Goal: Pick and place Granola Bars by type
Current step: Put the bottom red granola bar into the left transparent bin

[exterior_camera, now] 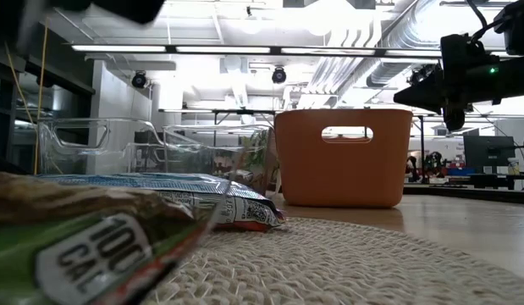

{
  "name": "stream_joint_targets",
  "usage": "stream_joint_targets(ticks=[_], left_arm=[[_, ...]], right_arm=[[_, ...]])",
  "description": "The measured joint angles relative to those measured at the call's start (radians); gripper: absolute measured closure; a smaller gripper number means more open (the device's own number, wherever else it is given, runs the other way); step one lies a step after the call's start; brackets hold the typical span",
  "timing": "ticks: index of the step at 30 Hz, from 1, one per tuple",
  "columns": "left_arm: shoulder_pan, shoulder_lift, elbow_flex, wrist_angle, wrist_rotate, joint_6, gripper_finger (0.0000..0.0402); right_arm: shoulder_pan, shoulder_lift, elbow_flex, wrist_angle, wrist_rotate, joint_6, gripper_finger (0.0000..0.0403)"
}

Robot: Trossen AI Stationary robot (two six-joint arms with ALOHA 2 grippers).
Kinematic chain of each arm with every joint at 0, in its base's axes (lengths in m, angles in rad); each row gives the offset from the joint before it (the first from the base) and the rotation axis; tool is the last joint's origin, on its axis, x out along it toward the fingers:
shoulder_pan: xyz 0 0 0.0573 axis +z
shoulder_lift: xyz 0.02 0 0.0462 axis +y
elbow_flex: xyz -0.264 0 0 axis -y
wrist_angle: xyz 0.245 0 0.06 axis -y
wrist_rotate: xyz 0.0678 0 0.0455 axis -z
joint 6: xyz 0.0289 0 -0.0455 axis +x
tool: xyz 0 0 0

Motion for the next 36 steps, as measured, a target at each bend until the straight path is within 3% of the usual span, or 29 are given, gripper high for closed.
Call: stream_joint_targets(ticks=[8, 13, 26, 36], left_arm=[[0.0, 0.036, 0.011, -0.025, -0.087, 0.004, 0.0099], [0.001, 0.045, 0.013, -0.021, -0.105, 0.007, 0.0077], [0.0, 0.09, 0.013, -0.019, -0.129, 0.026, 0.0077], [0.0, 0.09, 0.013, -0.019, -0.086, 0.026, 0.0146]], right_arm=[[0.0, 0.0, 0.0, 0.0, 0.0, 0.0, 0.0402], [0.0, 0.0, 0.0, -0.001, 0.0, 0.0, 0.0402], [0.0, 0.0, 0.0, 0.0, 0.0, 0.0, 0.0402], [0.0, 0.0, 0.0, 0.0, 0.0, 0.0, 0.0402]])
